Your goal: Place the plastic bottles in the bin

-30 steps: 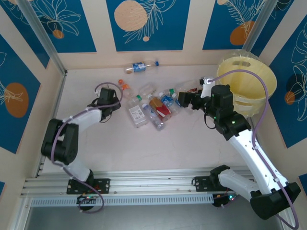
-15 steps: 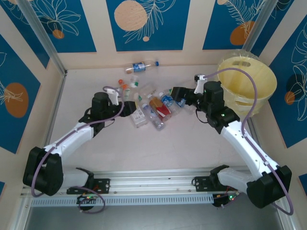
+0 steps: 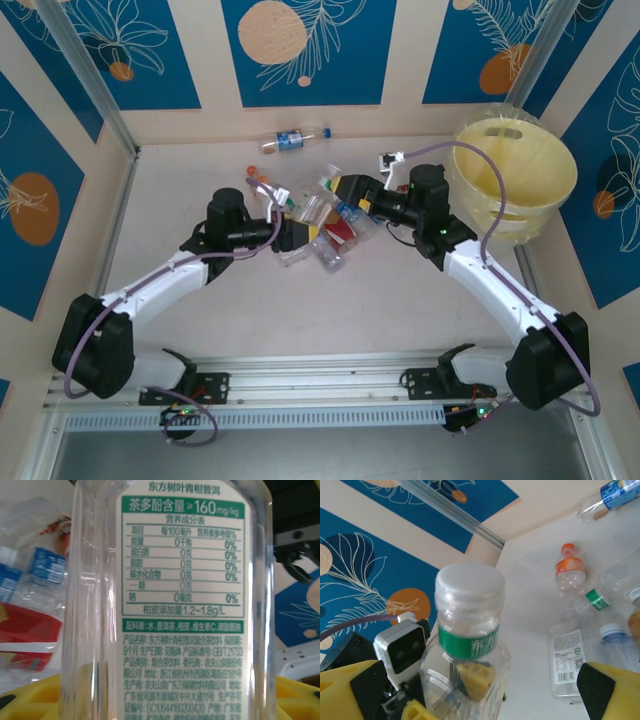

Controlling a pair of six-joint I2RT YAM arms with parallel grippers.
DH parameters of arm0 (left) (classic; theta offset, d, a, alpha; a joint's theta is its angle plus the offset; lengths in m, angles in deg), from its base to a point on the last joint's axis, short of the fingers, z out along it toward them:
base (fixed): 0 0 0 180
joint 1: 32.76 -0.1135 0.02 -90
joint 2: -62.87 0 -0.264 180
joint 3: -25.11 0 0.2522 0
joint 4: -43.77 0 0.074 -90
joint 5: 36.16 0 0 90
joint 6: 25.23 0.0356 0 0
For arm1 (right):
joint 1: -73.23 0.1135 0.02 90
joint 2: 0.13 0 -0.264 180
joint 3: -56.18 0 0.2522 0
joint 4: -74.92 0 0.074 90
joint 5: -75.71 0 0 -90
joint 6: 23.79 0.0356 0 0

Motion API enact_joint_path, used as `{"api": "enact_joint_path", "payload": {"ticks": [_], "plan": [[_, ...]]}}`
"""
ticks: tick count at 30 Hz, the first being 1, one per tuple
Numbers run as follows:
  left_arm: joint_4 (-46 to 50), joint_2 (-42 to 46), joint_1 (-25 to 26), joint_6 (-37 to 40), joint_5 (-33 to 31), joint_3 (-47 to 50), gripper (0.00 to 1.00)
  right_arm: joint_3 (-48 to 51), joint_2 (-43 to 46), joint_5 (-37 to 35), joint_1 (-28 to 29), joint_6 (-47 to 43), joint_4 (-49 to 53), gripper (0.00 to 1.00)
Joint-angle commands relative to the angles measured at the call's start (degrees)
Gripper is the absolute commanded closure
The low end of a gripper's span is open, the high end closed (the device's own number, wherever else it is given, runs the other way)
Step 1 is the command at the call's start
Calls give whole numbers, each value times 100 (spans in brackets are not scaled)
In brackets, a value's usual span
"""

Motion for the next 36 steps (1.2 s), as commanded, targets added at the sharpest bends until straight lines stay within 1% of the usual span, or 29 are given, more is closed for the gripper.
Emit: {"api": "enact_joint_path", "payload": {"ticks": [1,3,5,8,15,17,18,19,21,22,23,24,25,26,30,31,33,35,36], "plan": [[-400,-127,106,-60,612,-251,100,-334,-214,276,160,39,-351,8],[-432,-164,120,-72,675,-270,100,-310,-224,69,224,14,-420,11],[-391,-203,146,3,716,-294,100,-218,-225,87,234,53,-690,14],[-362,-302,166,21,854,-371,100,-214,-222,-50,249,40,-663,26],[-336,-481,202,4,983,-464,100,-234,-175,-201,249,-64,-519,49],[-315,-481,198,44,950,-455,100,-181,-83,-342,251,-107,-453,61],[-280,-482,208,64,920,-451,96,-163,-52,-374,249,-130,-438,66],[-268,-494,201,75,913,-446,85,-152,-25,-370,239,-170,-394,72],[-270,-498,196,73,918,-446,76,-173,3,-245,220,-253,-323,81],[-293,-504,201,61,949,-442,64,-199,19,-190,215,-303,-261,86],[-353,-493,202,37,1003,-430,49,-221,35,-179,206,-365,-185,92],[-422,-482,197,15,1018,-400,31,-239,54,-187,203,-409,-127,96],[-460,-455,203,-10,967,-367,2,-248,79,-225,203,-454,-48,100],[-495,-416,201,-13,904,-335,0,-249,123,-285,199,-469,13,100],[-495,-264,190,129,669,-204,0,-188,243,-473,147,-489,132,100],[-435,-230,192,186,525,-172,0,-187,272,-555,125,-498,198,100],[-182,-173,193,304,-62,-116,0,-195,354,-759,78,-528,410,100],[122,-120,192,356,-966,-57,0,-229,467,-984,-4,-593,721,100],[176,-99,181,312,-1319,-26,0,-244,526,-1040,-35,-660,832,100]]}}
